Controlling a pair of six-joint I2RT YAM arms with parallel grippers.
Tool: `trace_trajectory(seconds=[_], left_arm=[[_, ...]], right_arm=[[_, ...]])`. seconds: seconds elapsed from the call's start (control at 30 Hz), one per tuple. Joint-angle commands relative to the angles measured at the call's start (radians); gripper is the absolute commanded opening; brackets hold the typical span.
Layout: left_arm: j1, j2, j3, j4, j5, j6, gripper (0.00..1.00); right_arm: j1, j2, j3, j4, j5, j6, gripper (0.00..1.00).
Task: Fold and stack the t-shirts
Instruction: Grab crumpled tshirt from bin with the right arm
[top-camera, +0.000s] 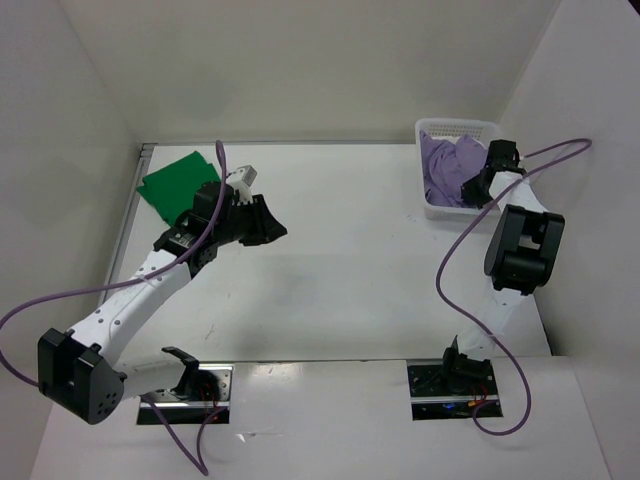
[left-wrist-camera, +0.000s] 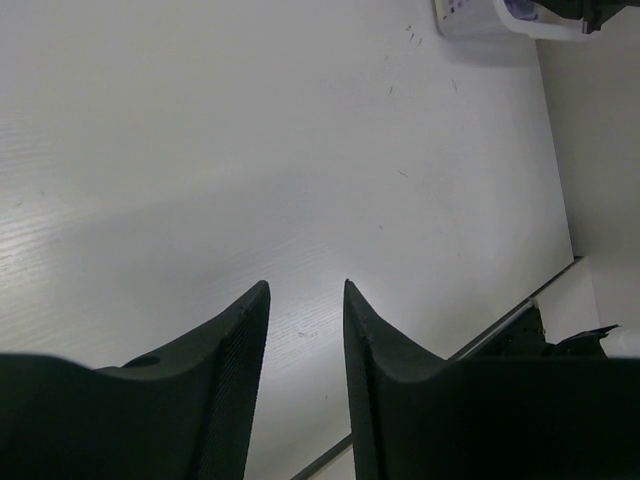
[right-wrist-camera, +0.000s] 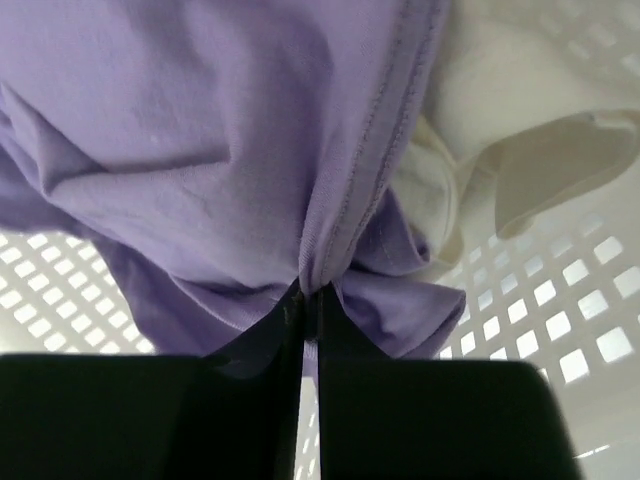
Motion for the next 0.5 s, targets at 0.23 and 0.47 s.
trace_trajectory(seconds=[0.23, 0.47], left_arm=[[-0.005, 0.013, 0.024, 0.048, 0.006, 0.010, 0.64], [0.062, 0.074, 0.095, 0.079, 0.006, -0.010, 0.85]], right_arm=[[0.008, -0.314, 0.066, 0.099, -0.113, 0.013, 0.00], [0.083, -0.441, 0.302, 0.099, -0.373, -0.007, 0.00]])
